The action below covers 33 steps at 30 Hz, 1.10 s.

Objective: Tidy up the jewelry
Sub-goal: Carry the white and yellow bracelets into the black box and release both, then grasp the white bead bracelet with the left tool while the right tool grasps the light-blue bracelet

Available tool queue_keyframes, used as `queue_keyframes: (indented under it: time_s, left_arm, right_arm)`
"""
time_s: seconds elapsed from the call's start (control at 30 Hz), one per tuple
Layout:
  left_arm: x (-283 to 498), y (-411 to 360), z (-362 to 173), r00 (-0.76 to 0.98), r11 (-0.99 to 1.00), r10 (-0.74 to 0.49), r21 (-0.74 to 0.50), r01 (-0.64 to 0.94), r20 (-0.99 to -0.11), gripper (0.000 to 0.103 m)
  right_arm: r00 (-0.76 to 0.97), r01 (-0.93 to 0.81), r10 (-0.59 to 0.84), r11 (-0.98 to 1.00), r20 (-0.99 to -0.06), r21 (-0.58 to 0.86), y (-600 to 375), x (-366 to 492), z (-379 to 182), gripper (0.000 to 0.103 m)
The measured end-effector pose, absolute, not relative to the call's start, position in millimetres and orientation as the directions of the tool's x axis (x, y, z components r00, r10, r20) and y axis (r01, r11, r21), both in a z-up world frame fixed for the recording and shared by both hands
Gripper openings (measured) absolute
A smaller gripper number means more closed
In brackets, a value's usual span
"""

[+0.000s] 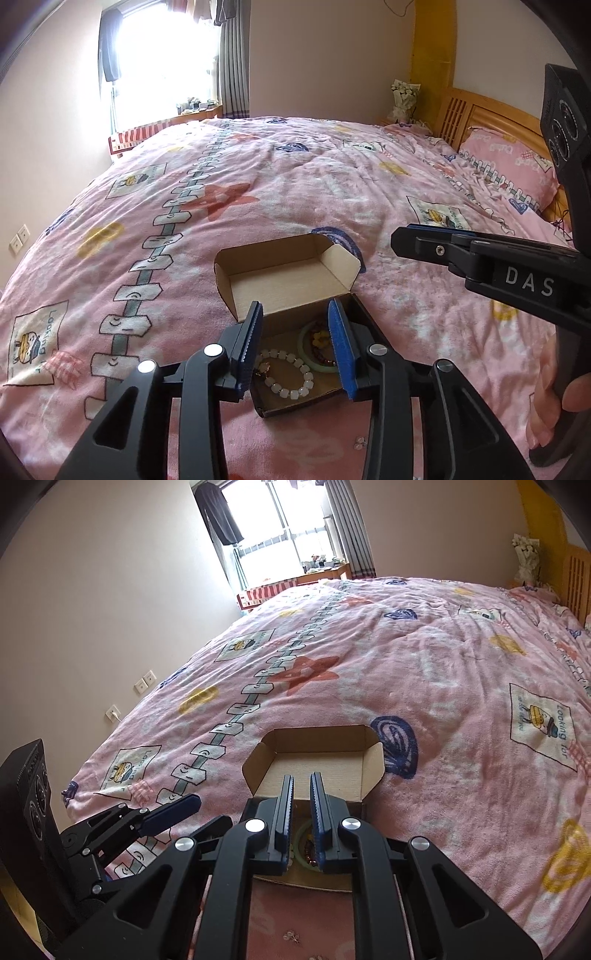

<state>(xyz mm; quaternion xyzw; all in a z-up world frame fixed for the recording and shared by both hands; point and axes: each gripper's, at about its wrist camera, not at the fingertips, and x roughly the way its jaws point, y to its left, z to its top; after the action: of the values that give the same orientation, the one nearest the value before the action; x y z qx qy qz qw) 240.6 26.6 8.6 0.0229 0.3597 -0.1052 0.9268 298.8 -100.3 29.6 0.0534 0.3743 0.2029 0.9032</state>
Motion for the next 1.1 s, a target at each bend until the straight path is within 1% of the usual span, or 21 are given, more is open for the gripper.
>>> queue_keyframes:
  time_s: [0.43,0.7,0.73,0.83,0.9,1.03,1.1]
  left_arm:
    - [198.6,26.6,29.6,0.735,0.977,-0.172,-0.016,0.214,-0.656,0.039]
    - [168.8,23.5,20.9,0.706,0.968,-0.168,0.022,0.251,-0.688,0.04]
    - [164.8,23.5,19.5,0.702,0.966,-0.171,0.022,0.257,-0.692,0.04]
    - [153.2,24.2,14.9,0.688,0.963,-0.178,0.02,0.269,-0.703,0.04]
    - [145.7,25.3,11.1,0.679,0.961,-0.181,0.018,0.275,-0.712,0.04]
    - [131.3,25.5,1.6,0.653,0.957,-0.192,0.008,0.29,-0.732,0.04]
    - [125.0,24.9,-5.9,0.634,0.954,-0.206,-0.008,0.3,-0.746,0.042]
  right_arm:
    - [0.667,-0.33,0.398,0.916,-0.63,0.229,-116.9,235.8,46.2,0.012]
    - [0.661,-0.334,0.37,0.924,-0.653,0.185,-127.7,194.1,38.0,0.014]
    - [0.655,-0.337,0.376,0.922,-0.655,0.191,-129.9,188.6,36.5,0.016]
    - [0.622,-0.362,0.423,0.902,-0.659,0.237,-135.5,172.5,30.5,0.017]
    - [0.623,-0.362,0.41,0.906,-0.667,0.219,-136.9,159.6,26.8,0.017]
    - [0.593,-0.38,0.435,0.893,-0.678,0.24,-139.9,139.0,16.0,0.017]
    - [0.587,-0.378,0.432,0.894,-0.685,0.24,-140.9,129.6,10.0,0.017]
